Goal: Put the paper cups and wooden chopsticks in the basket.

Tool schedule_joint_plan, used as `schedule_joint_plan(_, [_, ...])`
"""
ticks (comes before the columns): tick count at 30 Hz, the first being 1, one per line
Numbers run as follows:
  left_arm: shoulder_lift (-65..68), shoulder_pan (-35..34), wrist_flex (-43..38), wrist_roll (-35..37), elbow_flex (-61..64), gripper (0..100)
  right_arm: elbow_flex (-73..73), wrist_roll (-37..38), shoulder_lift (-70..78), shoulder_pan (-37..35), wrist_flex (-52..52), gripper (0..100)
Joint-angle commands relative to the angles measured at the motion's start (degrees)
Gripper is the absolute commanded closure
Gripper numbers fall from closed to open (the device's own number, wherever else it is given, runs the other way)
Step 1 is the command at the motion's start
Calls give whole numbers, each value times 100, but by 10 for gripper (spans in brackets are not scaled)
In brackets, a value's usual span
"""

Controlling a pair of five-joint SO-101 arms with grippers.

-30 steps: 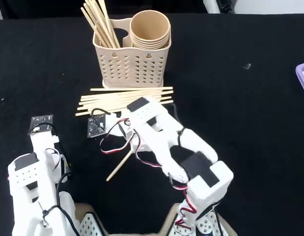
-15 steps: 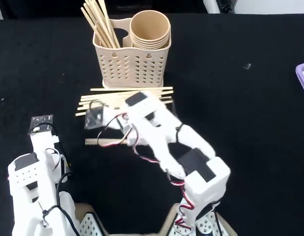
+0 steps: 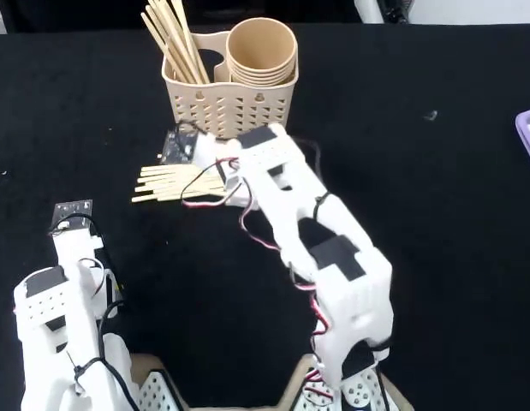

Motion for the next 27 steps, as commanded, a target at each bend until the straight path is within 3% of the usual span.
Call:
schedule_joint_plan(1, [-26, 75, -97, 35, -22, 827, -523, -176, 13, 105, 202, 712])
schedule_joint_plan(8, [-26, 75, -88, 35, -22, 827, -453, -105, 66, -9, 185, 760])
schedule_joint_plan(19, [-26, 75, -88, 35, -22, 827, -435, -105, 778, 0, -26, 716])
schedule_joint_plan(21, [-26, 75, -88, 35, -22, 827, -409, -105, 778, 0, 9, 755])
schedule_joint_plan(27, [-26, 75, -88, 26, -22, 827, -435, -123, 734, -70, 299, 993])
